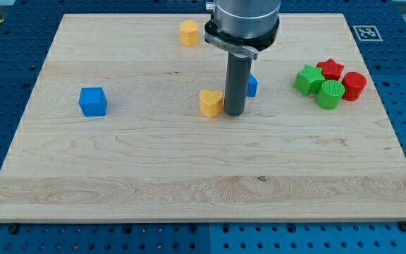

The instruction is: Move the yellow heart diagonal left bottom to the blue triangle

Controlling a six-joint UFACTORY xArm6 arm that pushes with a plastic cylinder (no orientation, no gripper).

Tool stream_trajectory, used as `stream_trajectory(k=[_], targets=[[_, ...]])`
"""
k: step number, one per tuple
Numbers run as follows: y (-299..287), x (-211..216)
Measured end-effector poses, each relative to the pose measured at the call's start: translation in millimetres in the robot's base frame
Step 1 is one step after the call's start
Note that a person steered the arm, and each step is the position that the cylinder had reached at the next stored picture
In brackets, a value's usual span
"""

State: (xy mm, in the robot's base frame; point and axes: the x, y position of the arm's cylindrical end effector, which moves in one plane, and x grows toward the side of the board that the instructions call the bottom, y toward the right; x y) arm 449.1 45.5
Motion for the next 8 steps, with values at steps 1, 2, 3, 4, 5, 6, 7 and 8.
stream_trajectory(k=[1,2,3,4,5,6,7,8], targets=[[0,-5],[0,-5],[1,-6],[23,11],[31,52],[22,59],[-5,57],[-12,54]])
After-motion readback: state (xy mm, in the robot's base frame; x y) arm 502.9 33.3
